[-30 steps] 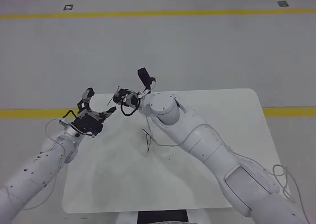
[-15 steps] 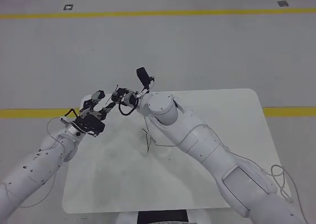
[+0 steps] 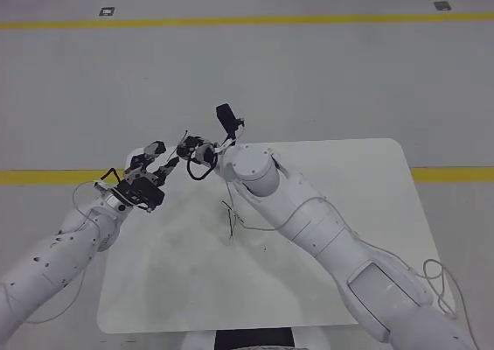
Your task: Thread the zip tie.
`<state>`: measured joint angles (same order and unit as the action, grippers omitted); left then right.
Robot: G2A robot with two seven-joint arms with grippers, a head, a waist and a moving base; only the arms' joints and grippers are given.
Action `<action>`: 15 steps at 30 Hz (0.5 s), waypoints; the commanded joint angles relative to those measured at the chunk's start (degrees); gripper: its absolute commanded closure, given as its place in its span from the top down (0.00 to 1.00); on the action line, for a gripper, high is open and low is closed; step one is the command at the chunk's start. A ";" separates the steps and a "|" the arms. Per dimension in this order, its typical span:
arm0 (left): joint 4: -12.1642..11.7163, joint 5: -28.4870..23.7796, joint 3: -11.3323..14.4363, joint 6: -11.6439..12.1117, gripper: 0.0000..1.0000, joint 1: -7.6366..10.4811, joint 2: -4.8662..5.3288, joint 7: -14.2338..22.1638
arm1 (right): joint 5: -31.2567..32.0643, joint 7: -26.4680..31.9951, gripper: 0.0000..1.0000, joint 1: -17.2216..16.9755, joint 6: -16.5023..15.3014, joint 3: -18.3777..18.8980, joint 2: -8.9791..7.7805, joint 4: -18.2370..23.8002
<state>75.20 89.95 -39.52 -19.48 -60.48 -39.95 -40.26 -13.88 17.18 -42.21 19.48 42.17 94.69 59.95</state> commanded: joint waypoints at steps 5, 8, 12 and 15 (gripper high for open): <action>0.19 0.00 0.98 0.00 0.32 0.34 0.37 0.65 | 0.69 0.33 0.00 -0.27 0.00 -0.03 0.02 0.33; 0.11 0.00 1.41 0.00 0.30 0.64 0.52 0.92 | 0.79 0.40 0.00 -0.33 0.00 -0.08 0.08 0.37; -0.01 0.00 2.03 0.00 0.28 1.13 0.73 1.32 | 0.87 0.56 0.00 -0.38 0.00 -0.14 0.14 0.31; 0.00 0.00 2.46 0.00 0.25 1.42 0.82 1.63 | 0.91 0.56 0.00 -0.44 0.00 -0.18 0.19 0.33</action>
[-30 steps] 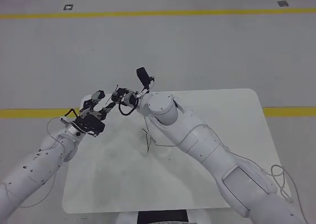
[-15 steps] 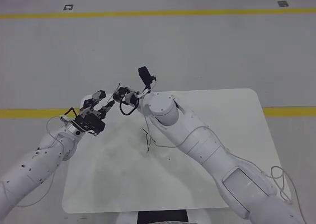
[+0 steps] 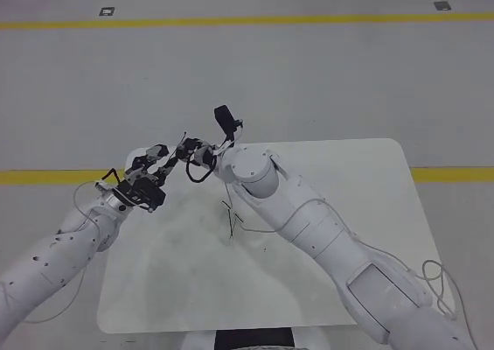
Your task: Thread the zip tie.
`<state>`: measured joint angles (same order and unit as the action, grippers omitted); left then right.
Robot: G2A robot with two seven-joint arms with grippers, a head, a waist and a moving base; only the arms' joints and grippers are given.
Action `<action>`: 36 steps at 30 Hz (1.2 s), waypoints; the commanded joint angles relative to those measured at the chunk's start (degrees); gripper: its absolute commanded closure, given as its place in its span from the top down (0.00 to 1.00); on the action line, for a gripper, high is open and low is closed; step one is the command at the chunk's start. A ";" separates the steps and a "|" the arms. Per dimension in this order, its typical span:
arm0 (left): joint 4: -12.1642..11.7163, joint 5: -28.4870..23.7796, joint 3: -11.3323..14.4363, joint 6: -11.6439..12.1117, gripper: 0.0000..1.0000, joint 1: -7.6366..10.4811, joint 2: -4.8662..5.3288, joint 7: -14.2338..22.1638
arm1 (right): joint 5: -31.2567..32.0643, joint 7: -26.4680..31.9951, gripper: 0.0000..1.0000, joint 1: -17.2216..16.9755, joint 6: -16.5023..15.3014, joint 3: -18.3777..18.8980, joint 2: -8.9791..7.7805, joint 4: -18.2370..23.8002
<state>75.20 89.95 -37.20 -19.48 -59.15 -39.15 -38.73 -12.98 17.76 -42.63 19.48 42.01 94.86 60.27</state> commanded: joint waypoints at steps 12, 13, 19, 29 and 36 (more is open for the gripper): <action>-0.10 0.00 1.24 0.00 0.00 0.90 0.13 0.62 | 0.13 0.04 0.00 -0.10 0.00 0.02 0.05 0.07; -0.14 0.00 1.29 0.00 0.00 0.95 0.13 0.60 | 0.11 0.05 0.00 -0.11 0.00 0.03 0.05 0.09; -0.51 0.00 1.48 0.00 0.00 1.23 0.11 0.36 | 0.06 0.26 0.00 -0.14 0.00 0.22 0.00 0.10; 0.45 0.00 -1.10 0.00 0.00 -1.34 -0.07 0.14 | 0.80 -1.03 1.00 -0.61 0.00 1.93 -0.73 0.54; 4.42 -9.34 -7.64 1.26 0.00 -9.07 -0.78 -6.94 | 5.91 0.39 1.00 -2.44 0.00 5.19 -2.86 3.38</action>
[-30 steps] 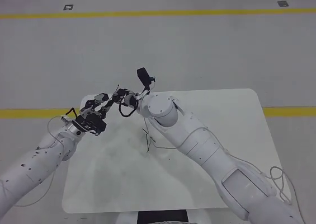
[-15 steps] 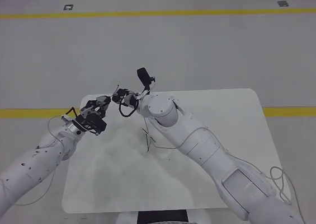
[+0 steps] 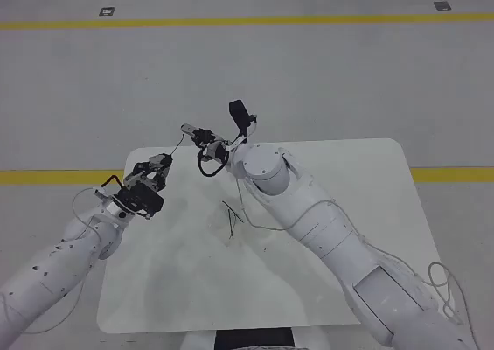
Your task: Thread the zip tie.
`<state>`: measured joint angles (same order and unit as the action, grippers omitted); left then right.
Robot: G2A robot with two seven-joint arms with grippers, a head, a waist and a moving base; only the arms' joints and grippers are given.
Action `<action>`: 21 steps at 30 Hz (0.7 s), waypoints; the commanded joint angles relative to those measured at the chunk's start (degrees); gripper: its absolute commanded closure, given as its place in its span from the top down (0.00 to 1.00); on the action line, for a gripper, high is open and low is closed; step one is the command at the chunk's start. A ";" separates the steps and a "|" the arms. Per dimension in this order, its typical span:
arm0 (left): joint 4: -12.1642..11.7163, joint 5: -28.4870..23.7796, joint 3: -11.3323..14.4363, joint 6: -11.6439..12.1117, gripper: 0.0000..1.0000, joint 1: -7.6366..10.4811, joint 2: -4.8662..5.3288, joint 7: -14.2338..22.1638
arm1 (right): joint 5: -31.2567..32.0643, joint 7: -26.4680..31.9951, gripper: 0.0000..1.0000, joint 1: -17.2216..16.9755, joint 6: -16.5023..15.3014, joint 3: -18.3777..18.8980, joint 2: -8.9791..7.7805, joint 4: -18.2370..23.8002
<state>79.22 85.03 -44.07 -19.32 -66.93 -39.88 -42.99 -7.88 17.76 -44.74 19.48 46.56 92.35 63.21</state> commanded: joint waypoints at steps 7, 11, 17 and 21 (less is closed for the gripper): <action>-0.64 -23.57 -5.46 20.15 0.00 -4.43 0.11 -11.90 | 4.47 2.91 1.00 -1.75 0.00 3.00 -1.75 2.48; -0.76 -24.86 -5.73 22.17 0.00 -4.53 0.10 -12.24 | 4.47 2.91 1.00 -1.75 0.00 3.00 -1.75 2.48; -0.72 -25.19 -5.73 22.31 0.00 -4.59 0.07 -11.89 | 4.47 2.91 1.00 -1.75 0.00 3.00 -1.75 2.48; -1.26 -31.93 -6.97 32.75 0.00 -5.14 0.13 -5.93 | 4.45 2.87 1.00 -2.91 -1.08 4.03 -2.05 2.83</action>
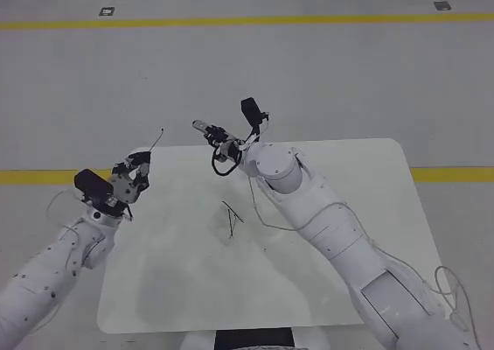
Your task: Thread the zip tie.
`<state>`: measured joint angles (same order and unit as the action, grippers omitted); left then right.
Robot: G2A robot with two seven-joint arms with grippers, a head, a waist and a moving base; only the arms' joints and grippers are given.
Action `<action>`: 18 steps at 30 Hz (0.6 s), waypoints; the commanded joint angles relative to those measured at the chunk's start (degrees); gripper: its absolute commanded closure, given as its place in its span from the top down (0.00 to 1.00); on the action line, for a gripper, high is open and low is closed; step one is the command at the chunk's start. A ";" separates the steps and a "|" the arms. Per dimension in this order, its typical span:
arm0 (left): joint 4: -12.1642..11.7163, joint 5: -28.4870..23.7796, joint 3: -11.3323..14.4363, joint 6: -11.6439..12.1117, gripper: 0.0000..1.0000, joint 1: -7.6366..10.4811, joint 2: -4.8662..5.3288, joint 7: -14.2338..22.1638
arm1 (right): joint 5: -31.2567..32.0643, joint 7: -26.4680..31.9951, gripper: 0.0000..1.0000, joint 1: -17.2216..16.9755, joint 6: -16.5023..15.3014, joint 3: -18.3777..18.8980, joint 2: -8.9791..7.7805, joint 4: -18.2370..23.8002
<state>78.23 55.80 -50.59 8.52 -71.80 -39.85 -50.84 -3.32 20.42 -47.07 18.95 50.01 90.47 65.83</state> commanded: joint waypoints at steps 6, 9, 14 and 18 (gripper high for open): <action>3.55 -14.42 0.04 10.96 0.00 -3.10 1.96 8.44 | -0.95 11.48 1.00 -2.09 -6.48 4.41 -1.84 0.06; 6.66 -20.96 1.39 10.96 0.00 -4.00 3.86 11.10 | -0.53 16.41 1.00 -2.18 -9.11 5.59 -2.55 -0.63; 9.77 -31.02 2.90 10.96 0.00 -4.06 6.93 16.43 | -0.62 22.04 1.00 -1.21 -11.10 5.77 -2.95 -3.48; 9.87 -31.16 2.93 10.96 0.00 -3.96 7.09 16.41 | -0.62 22.04 1.00 -1.21 -11.10 5.77 -2.95 -3.48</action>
<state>88.13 24.51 -47.65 19.48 -75.75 -32.72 -34.35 -3.95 42.49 -48.26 7.86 55.77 87.52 62.30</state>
